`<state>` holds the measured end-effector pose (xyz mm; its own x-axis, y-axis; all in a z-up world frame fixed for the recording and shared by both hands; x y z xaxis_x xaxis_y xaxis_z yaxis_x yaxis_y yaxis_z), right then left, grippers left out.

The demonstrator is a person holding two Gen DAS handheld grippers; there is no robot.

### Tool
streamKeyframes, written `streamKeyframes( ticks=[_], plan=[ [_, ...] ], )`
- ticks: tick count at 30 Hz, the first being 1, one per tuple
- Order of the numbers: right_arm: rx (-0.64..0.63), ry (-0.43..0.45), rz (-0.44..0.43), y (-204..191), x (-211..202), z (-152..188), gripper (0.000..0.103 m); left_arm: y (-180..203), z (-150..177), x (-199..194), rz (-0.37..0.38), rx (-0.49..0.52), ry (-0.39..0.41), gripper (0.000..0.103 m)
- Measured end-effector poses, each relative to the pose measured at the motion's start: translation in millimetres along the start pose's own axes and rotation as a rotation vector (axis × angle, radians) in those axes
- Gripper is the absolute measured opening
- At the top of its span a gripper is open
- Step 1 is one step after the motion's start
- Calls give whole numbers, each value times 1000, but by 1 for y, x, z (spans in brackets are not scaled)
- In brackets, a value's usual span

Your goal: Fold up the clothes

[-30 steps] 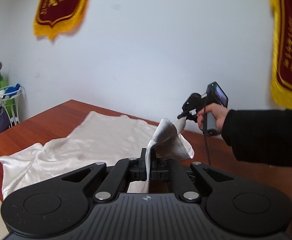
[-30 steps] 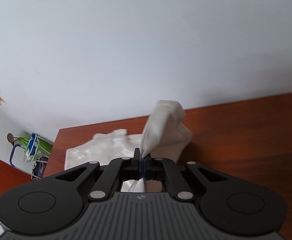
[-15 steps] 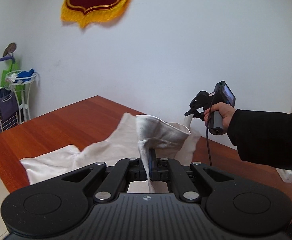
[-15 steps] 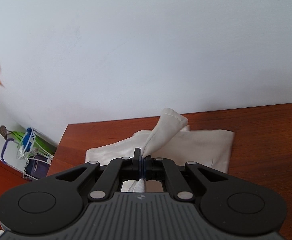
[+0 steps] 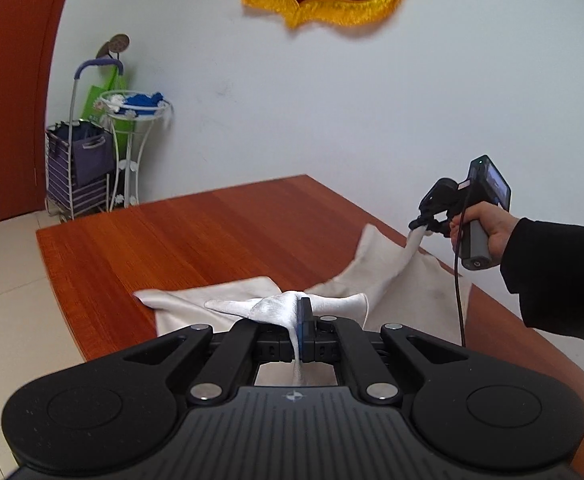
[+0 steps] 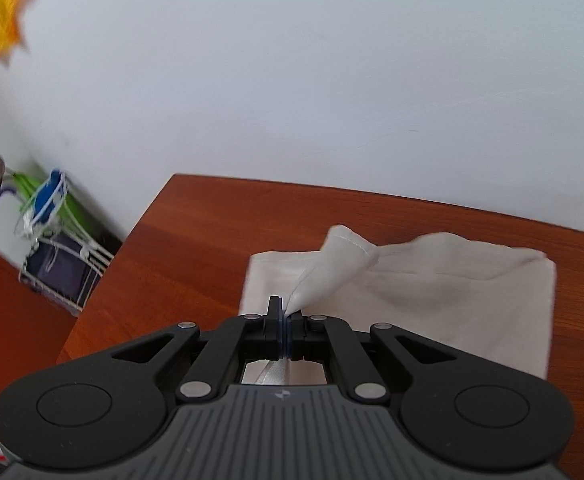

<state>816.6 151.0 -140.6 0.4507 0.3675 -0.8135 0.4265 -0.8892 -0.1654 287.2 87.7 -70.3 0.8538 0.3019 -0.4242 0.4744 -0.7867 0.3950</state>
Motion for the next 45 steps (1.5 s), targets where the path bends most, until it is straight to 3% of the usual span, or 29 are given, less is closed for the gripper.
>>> streamKeyframes(
  ticks=[9, 13, 19, 22, 30, 35, 45],
  plan=[
    [-141, -50, 85, -47, 36, 7, 2, -35, 8, 23, -107, -38, -27, 1],
    [-168, -56, 84, -52, 39, 12, 4, -41, 8, 29, -116, -12, -42, 1],
    [-212, 9, 50, -62, 20, 12, 31, -54, 9, 36, -132, -41, -53, 4],
    [-247, 62, 54, -60, -1, 9, 43, -60, 8, 38, -131, -46, -54, 4],
    [-419, 74, -5, -49, -69, 29, 57, -73, 8, 45, -117, -54, -94, 6],
    [-517, 36, -65, -33, -125, 68, 58, -77, 5, 43, -64, -34, -92, 6],
    [-534, 12, -120, 4, -223, 150, 64, -77, 6, 41, 3, 20, -133, 6]
  ],
)
Point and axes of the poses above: each gripper's, at about its wrist camera, not at the fingertips, and x roughly the way its jaws point, y to its right, z to its underside, the point moved 1 cm from there along x, roughly the way its jaws point, and after that the axes turned 13 degrees about z, right-handed, at the moved point
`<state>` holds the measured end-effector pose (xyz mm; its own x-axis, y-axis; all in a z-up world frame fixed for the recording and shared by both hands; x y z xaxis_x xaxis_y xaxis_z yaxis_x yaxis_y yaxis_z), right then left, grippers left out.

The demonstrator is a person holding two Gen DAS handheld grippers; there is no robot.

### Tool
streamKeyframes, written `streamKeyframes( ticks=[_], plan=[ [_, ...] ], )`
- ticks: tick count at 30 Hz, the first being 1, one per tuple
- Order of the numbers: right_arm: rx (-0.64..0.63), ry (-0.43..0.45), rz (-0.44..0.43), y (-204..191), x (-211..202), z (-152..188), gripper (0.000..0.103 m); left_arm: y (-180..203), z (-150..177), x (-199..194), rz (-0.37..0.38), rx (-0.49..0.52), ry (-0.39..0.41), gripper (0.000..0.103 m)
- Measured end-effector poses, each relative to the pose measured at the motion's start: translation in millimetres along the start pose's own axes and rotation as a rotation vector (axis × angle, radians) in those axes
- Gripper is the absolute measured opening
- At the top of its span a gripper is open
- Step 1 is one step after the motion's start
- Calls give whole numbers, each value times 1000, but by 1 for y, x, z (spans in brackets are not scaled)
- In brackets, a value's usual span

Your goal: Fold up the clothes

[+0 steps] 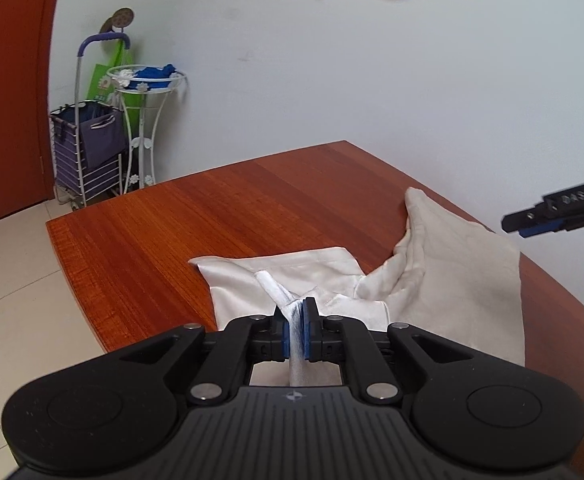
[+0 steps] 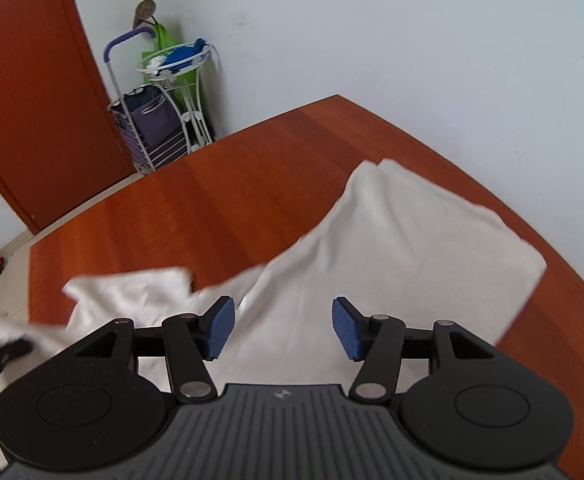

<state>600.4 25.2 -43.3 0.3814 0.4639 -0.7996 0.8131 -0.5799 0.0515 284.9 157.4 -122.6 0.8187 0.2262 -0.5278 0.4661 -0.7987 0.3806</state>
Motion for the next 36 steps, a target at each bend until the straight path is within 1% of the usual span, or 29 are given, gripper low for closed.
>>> streamKeyframes(
  ticks=[2, 4, 8, 16, 18, 23, 26, 29, 33, 36],
  plan=[
    [10, 5, -2, -7, -23, 21, 66, -1, 1, -1, 13, 5, -8, 6],
    [25, 9, 4, -14, -37, 36, 66, -2, 1, -3, 30, 9, -17, 5],
    [83, 16, 18, -32, -70, 77, 67, -4, 1, -3, 63, 45, -51, 4],
    [137, 31, 88, -77, -107, 149, 69, -5, -1, -2, 153, 109, -87, 3],
    [162, 35, 116, -90, -117, 170, 70, -6, -2, 1, 166, 112, -108, 3],
    [225, 14, 147, -113, -127, 205, 72, -12, -4, 6, 182, 119, -164, 3],
    [259, 5, 161, -125, -129, 220, 73, -18, -5, 8, 199, 135, -200, 3],
    [302, -6, 171, -139, -129, 232, 73, -24, -8, 11, 241, 152, -238, 3],
    [325, -17, 187, -158, -124, 234, 73, -29, -18, 13, 315, 185, -289, 3],
    [368, 3, 205, -179, -119, 228, 73, -31, -27, 15, 381, 208, -328, 3]
  ],
)
Point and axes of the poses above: each gripper's, at about its wrist camera, not at the fingertips, and x roughly the way its jaws point, y to its right, z to its underside, the point moved 1 cm from there along x, roughly the way its jaws point, and after that the axes turned 13 degrees about z, right-handed, at the moved point
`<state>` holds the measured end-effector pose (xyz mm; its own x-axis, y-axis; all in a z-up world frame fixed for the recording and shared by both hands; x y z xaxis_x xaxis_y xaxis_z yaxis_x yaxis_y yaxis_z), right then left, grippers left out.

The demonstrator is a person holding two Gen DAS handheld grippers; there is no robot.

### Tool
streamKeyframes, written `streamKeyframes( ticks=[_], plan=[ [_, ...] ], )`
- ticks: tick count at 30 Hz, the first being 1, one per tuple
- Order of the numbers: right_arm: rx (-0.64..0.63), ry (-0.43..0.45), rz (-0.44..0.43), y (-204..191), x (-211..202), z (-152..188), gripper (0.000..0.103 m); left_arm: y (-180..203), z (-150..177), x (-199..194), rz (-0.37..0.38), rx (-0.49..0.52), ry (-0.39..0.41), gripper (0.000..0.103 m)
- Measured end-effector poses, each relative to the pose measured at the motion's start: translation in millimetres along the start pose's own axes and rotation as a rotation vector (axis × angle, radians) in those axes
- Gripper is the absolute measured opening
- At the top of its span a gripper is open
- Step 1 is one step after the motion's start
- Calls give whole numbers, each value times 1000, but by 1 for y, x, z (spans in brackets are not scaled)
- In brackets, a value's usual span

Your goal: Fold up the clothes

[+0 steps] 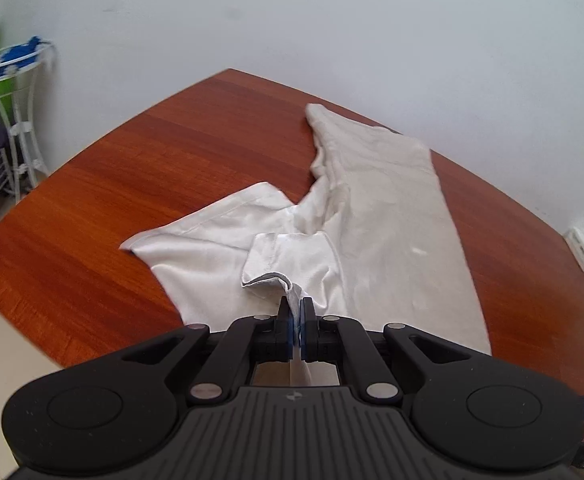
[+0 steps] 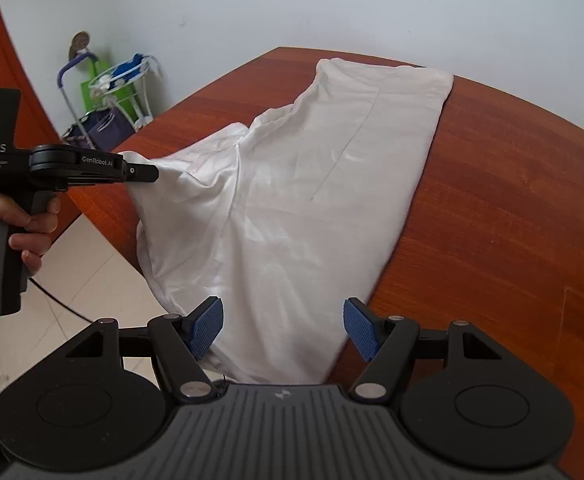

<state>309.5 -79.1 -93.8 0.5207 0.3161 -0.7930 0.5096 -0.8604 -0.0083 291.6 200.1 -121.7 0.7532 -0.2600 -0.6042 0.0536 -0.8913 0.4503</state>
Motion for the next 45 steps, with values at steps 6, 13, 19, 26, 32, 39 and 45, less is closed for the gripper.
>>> streamKeyframes(
  ticks=[6, 13, 19, 26, 32, 39, 45],
  plan=[
    [66, 36, 31, -48, 8, -5, 73, -7, -15, 0, 146, 57, -99, 3],
    [24, 99, 50, -119, 38, -27, 69, -7, -25, 3, 293, 173, -192, 3],
    [-15, 103, 84, -155, 65, -43, 54, -13, -39, -2, 365, 220, -219, 3],
    [-51, 134, 217, -177, 76, -51, 26, -18, -48, -4, 429, 223, -237, 3],
    [-10, 156, 274, -174, 70, -55, 1, -33, -55, -9, 453, 243, -214, 9],
    [63, 160, 288, -165, 60, -74, 1, -55, -53, -13, 408, 450, -153, 39],
    [146, 167, 284, -157, 57, -87, 1, -53, -34, -4, 409, 764, -163, 51]
  ],
)
Point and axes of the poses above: each gripper's, at about its wrist camera, not at the fingertips, and x roughly the way its jaws point, y to its right, z to its underside, the point moved 1 cm from there along x, roughly the way its jaws point, and after that the axes turned 13 degrees about z, right-handed, at the moved point
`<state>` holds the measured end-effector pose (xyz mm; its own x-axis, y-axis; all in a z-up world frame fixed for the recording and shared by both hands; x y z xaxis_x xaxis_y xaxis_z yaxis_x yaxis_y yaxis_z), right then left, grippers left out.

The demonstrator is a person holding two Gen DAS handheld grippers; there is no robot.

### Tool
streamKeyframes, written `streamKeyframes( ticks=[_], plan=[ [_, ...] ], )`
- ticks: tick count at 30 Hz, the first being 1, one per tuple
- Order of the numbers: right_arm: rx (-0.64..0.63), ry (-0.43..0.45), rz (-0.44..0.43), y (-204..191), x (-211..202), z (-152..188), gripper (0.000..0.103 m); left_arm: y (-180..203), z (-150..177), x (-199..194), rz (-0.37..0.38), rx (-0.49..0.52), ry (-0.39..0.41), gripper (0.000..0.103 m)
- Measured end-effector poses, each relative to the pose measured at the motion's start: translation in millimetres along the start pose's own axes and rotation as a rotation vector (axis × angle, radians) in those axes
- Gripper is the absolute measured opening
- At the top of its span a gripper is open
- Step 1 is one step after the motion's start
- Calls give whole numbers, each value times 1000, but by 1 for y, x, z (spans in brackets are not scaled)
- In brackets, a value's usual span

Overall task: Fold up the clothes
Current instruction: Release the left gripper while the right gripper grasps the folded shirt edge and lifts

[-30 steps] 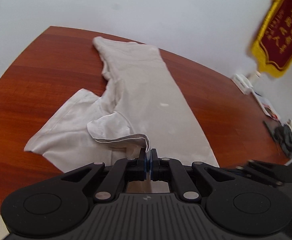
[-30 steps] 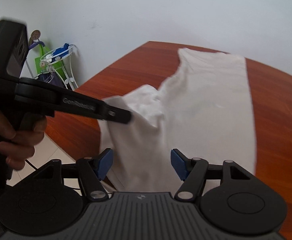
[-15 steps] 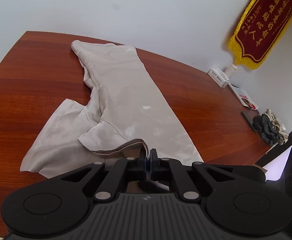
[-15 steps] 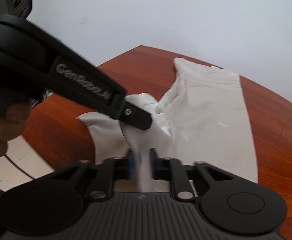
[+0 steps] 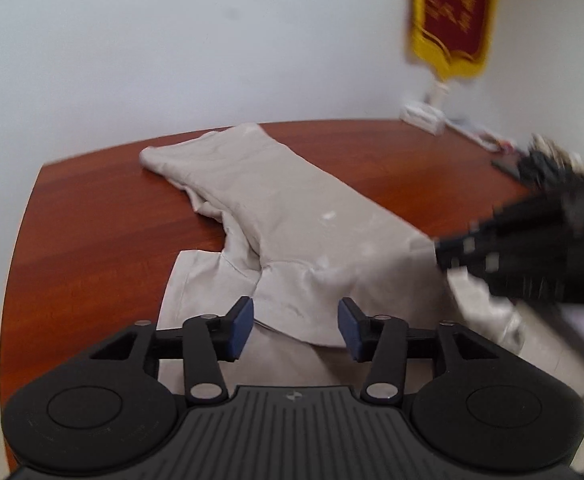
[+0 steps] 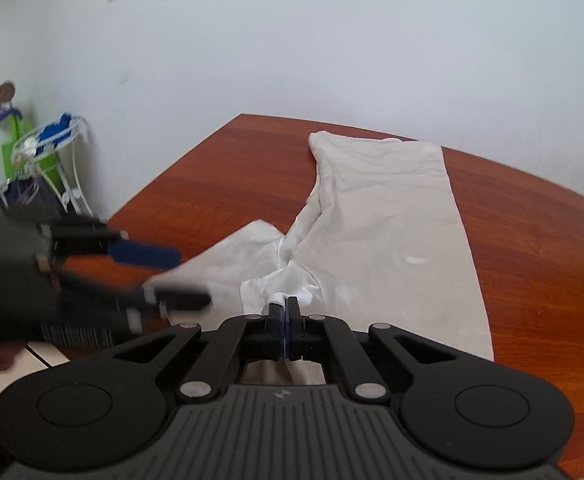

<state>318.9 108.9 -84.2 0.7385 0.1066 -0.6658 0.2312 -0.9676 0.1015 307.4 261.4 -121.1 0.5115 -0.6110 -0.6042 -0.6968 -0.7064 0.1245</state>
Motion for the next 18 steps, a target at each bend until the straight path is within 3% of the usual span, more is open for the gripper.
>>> streamKeyframes(
  ticks=[9, 15, 16, 17, 18],
  plan=[
    [105, 14, 22, 11, -11, -12, 1, 13, 9, 42, 2, 227, -47, 60],
    [149, 24, 21, 14, -17, -17, 1, 16, 6, 57, -44, 320, -2, 62],
    [153, 26, 21, 14, -17, -18, 1, 15, 5, 60, -45, 322, 1, 53],
    [157, 28, 21, 14, -17, -20, 1, 12, 3, 61, -52, 316, 2, 29],
    [158, 30, 23, 15, -18, -20, 1, 9, 2, 62, -59, 311, 3, 18]
  ],
)
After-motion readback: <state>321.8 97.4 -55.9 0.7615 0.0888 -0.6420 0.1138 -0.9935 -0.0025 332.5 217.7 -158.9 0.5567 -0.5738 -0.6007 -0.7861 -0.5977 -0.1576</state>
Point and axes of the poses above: each gripper's, at about its wrist camera, not at the fingertips, and x roughly the way its jaws point, y to its right, z to its underside, the point moved 1 cm from there along x, roughly the way its jaws point, and after that the axes turned 13 degrees about z, right-handed, at the moved point
